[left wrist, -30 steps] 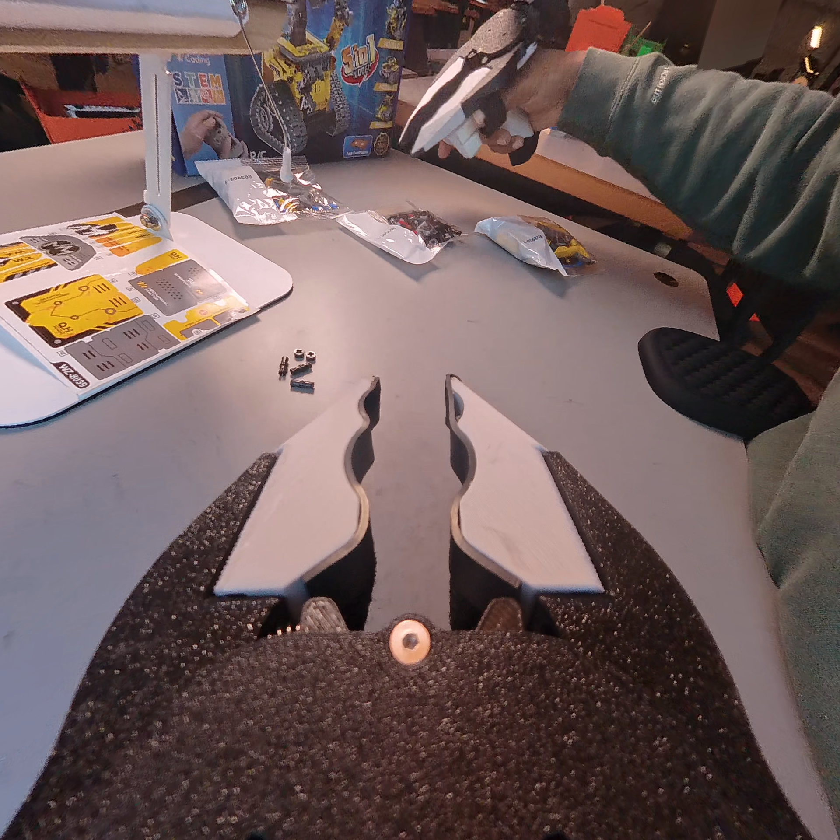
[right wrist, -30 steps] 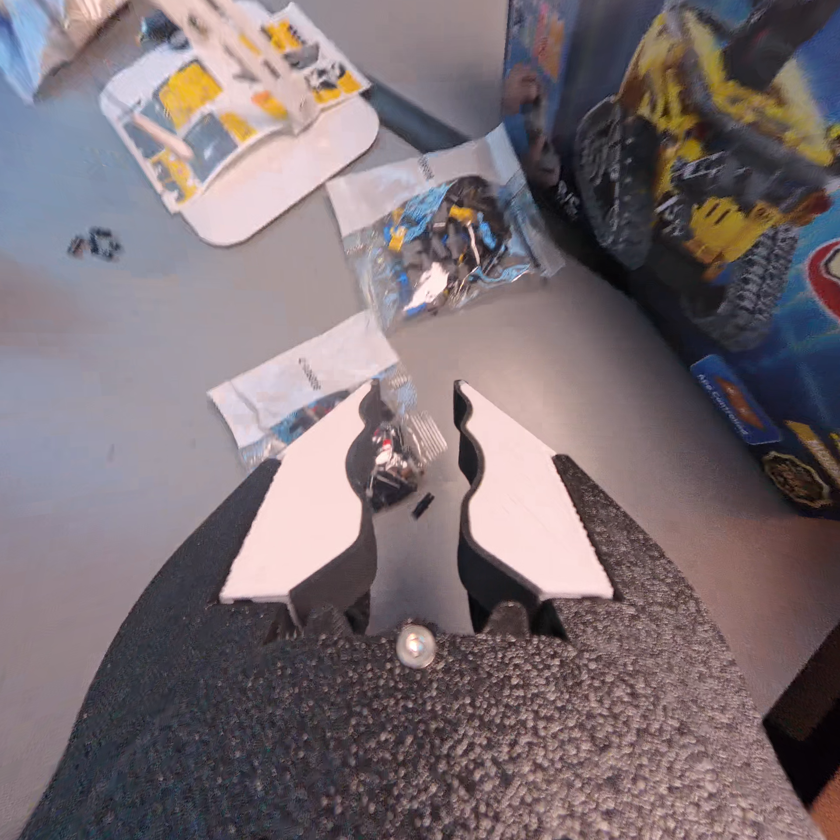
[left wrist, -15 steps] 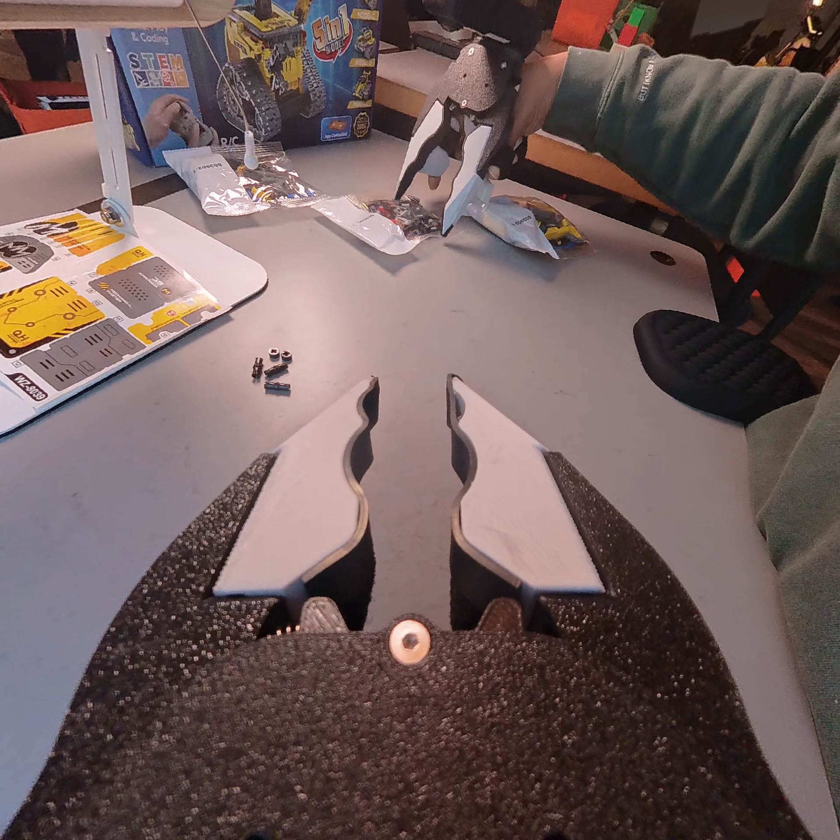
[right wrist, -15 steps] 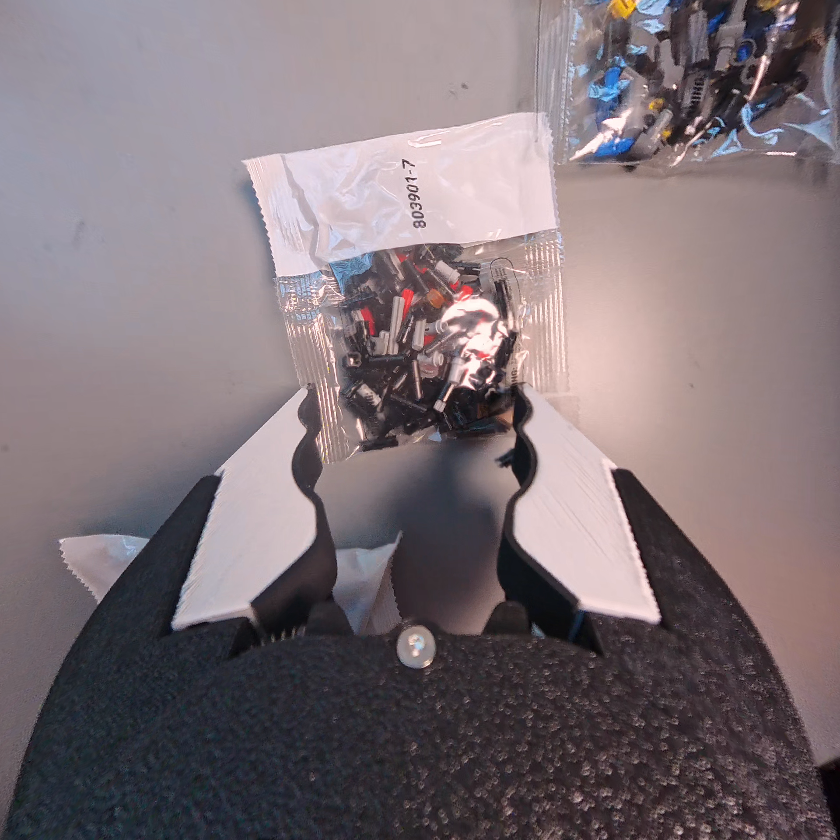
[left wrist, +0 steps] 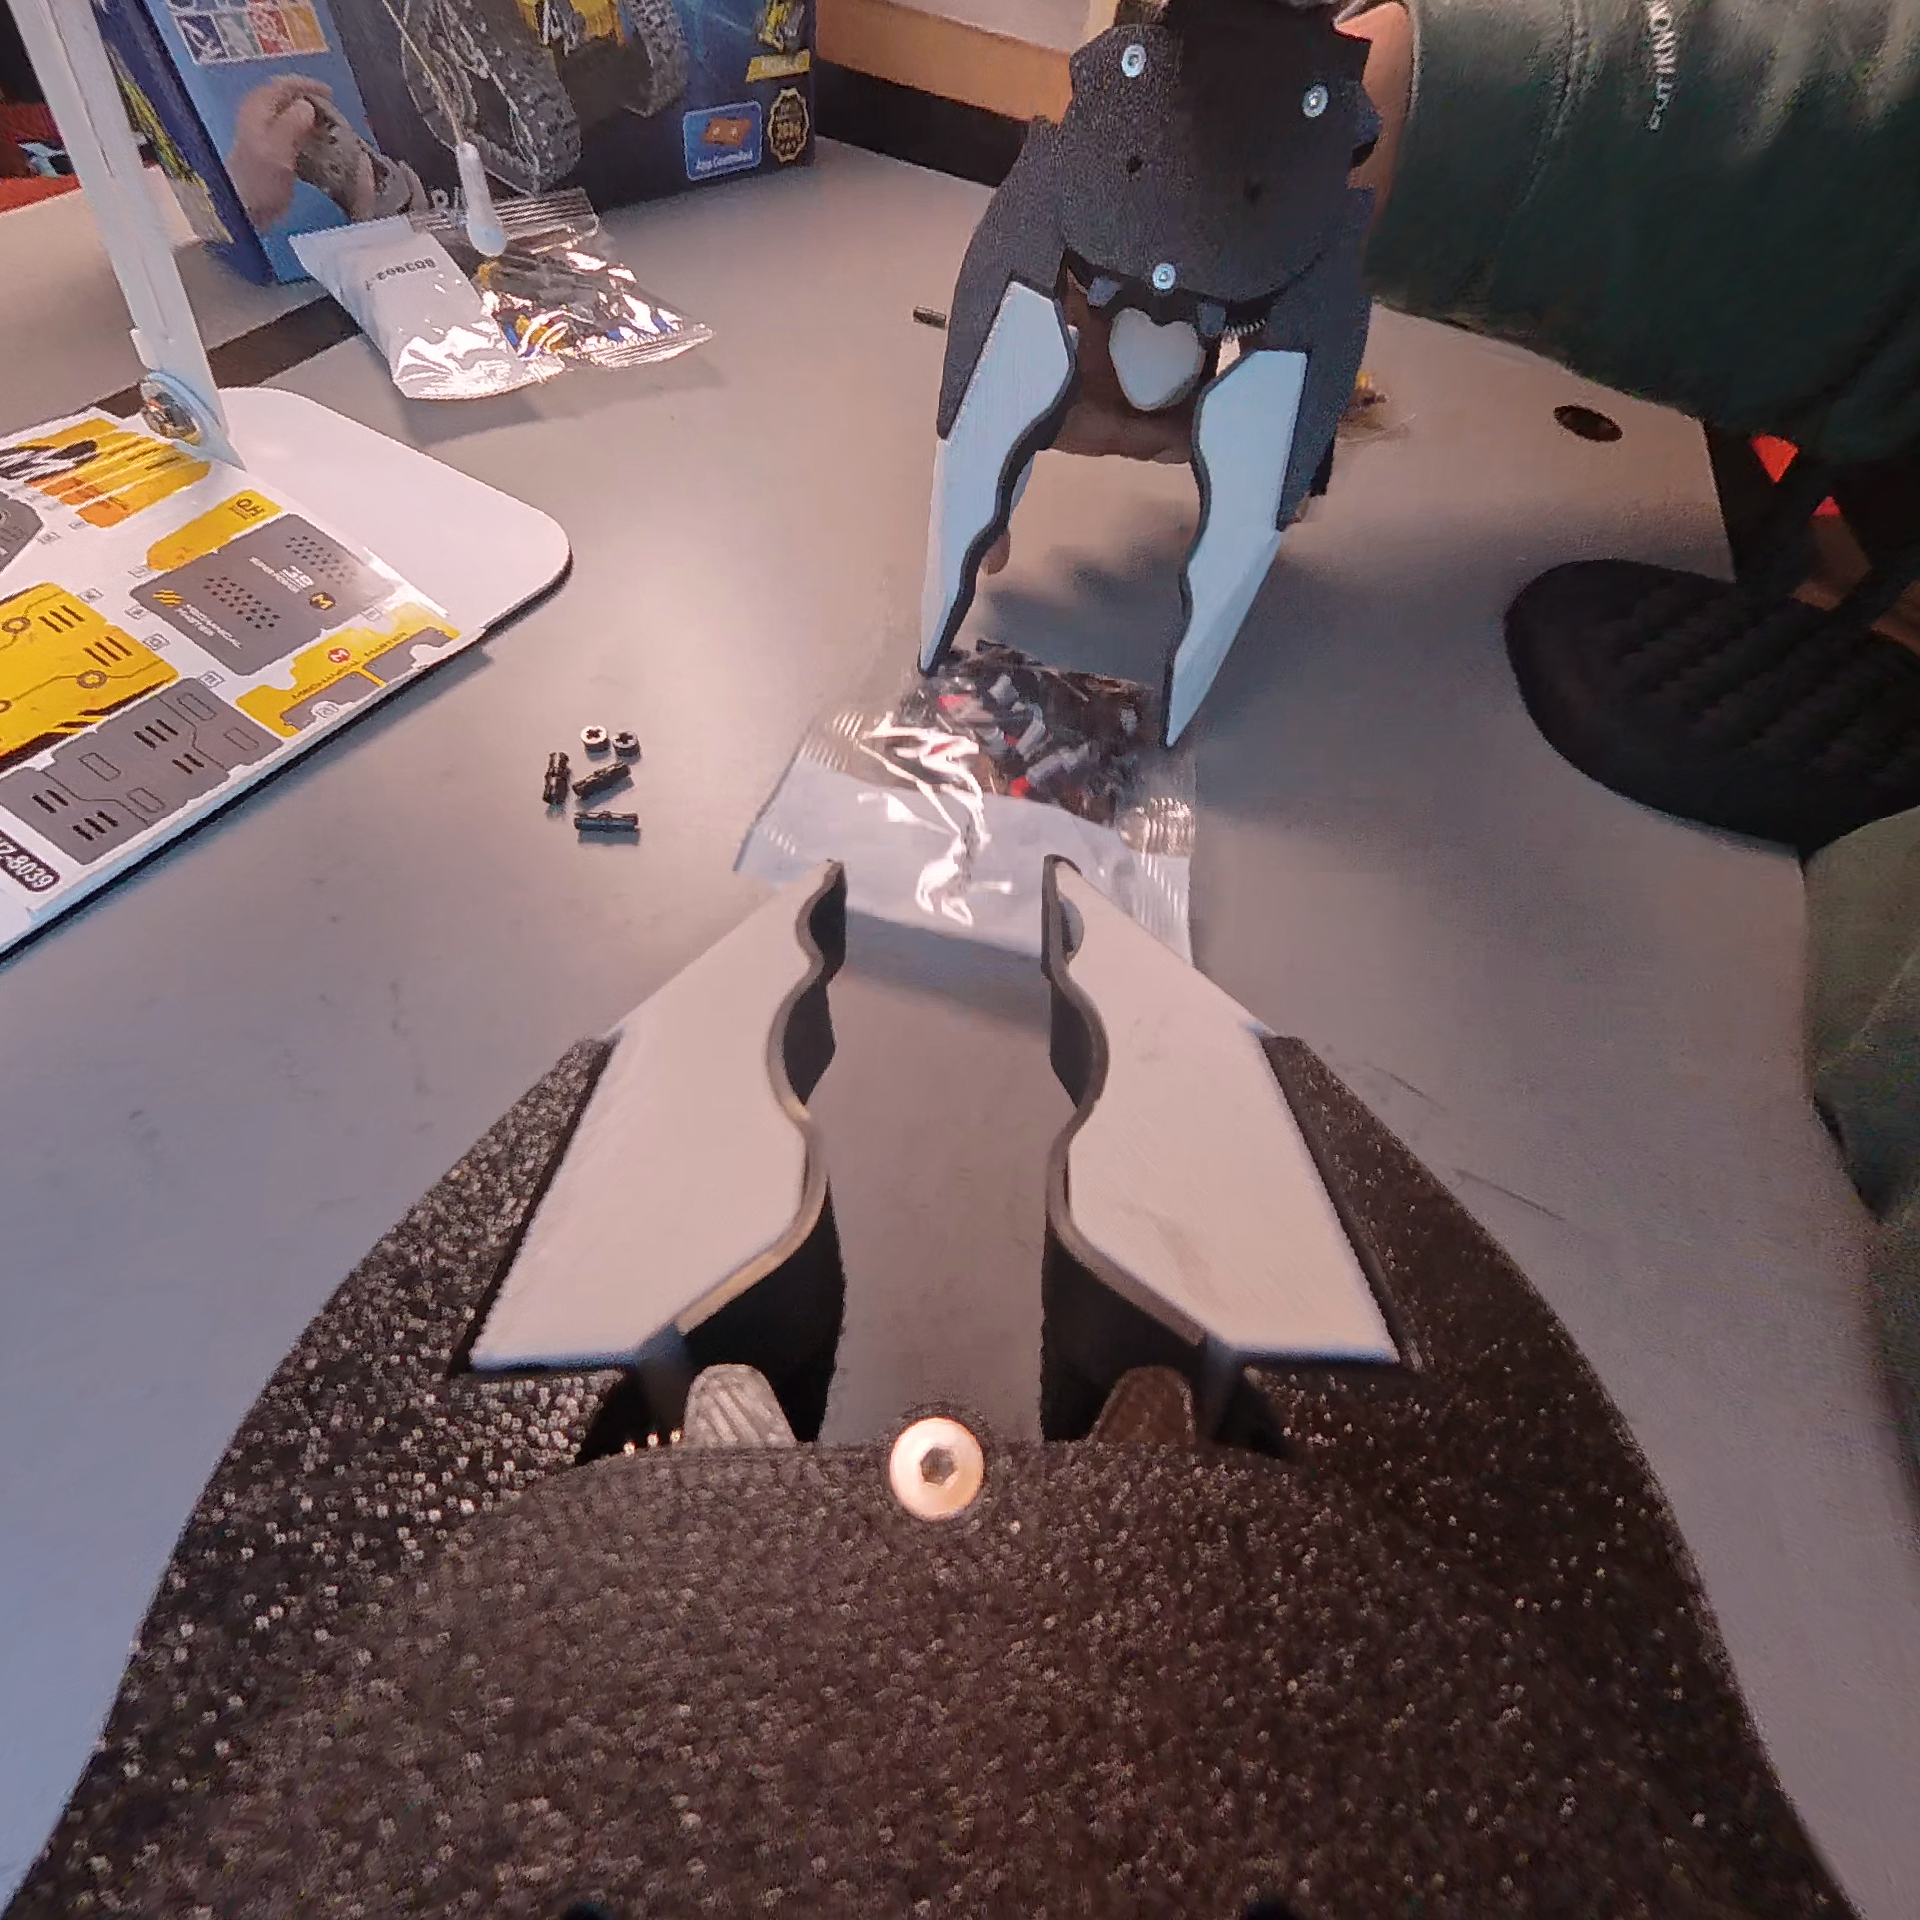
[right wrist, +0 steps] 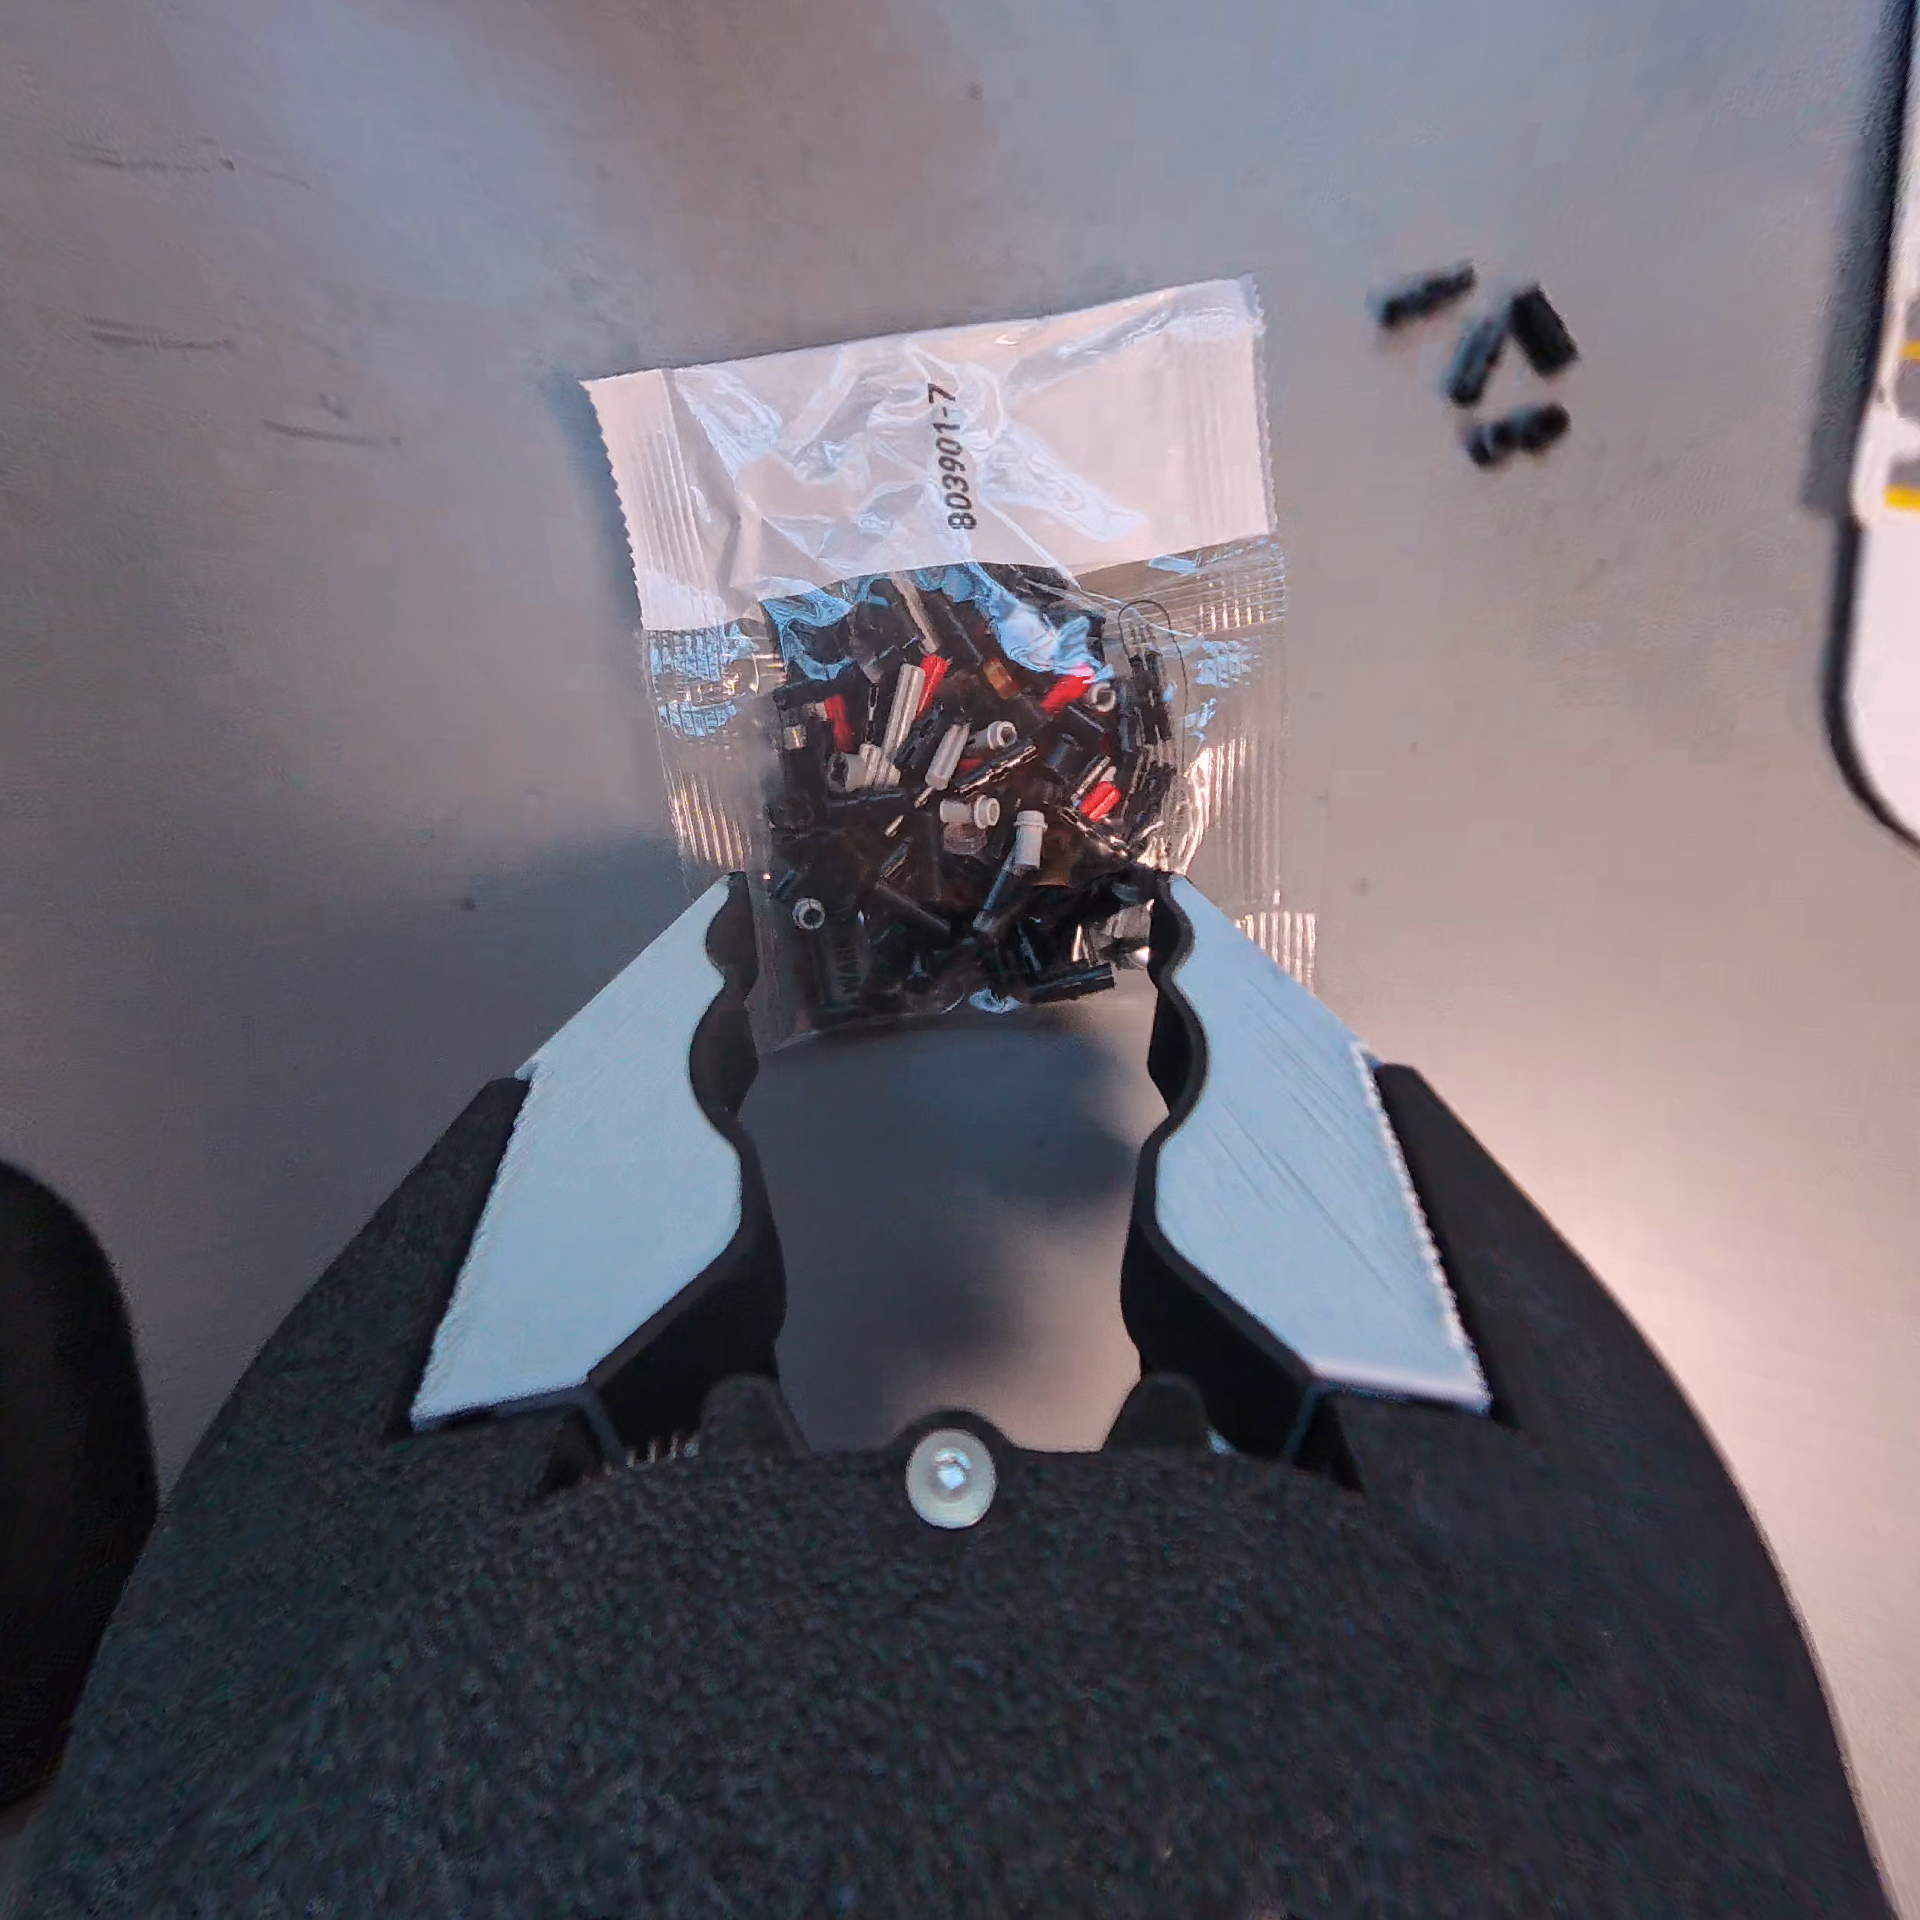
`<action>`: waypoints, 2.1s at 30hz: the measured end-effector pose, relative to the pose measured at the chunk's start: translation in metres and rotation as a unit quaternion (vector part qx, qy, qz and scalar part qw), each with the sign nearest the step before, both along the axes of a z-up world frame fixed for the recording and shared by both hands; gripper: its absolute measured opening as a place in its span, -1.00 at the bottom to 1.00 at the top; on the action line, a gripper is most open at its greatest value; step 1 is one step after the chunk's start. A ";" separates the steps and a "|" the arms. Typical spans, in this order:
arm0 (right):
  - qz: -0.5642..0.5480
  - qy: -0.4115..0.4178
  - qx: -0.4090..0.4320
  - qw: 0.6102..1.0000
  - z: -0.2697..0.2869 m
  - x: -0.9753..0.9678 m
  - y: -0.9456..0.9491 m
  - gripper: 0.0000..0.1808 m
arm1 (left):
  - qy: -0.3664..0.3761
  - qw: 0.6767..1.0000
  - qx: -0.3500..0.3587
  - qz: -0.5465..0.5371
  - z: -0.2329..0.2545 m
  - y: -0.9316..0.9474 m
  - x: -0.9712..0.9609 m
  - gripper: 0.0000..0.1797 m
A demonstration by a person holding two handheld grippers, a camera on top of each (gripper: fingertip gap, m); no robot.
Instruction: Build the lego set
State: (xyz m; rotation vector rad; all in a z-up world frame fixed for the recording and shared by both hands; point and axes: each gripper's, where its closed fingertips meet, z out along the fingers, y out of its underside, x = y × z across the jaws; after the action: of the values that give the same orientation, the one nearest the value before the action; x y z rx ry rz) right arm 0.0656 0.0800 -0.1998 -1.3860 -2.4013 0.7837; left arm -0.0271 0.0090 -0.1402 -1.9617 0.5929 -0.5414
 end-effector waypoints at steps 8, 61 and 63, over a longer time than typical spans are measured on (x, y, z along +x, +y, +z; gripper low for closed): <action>0.017 0.104 -0.026 0.994 0.027 -0.058 -0.045 -0.18 | 0.024 1.000 0.008 0.013 -0.003 -0.003 -0.010 -0.57; -0.079 0.086 -0.003 0.993 0.019 -0.052 -0.002 -0.79 | 0.072 0.996 -0.053 0.026 -0.032 -0.010 -0.023 -0.37; -0.087 0.081 0.014 0.993 0.011 -0.053 -0.005 -0.81 | 0.079 0.995 -0.062 0.012 -0.036 -0.012 -0.017 -0.30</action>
State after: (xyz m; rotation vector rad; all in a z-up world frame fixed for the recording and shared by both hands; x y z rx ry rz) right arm 0.0122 0.0748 -0.1883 -1.4399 -2.1292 0.7822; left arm -0.0440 -0.0031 -0.1762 -2.1400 0.6466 -0.4188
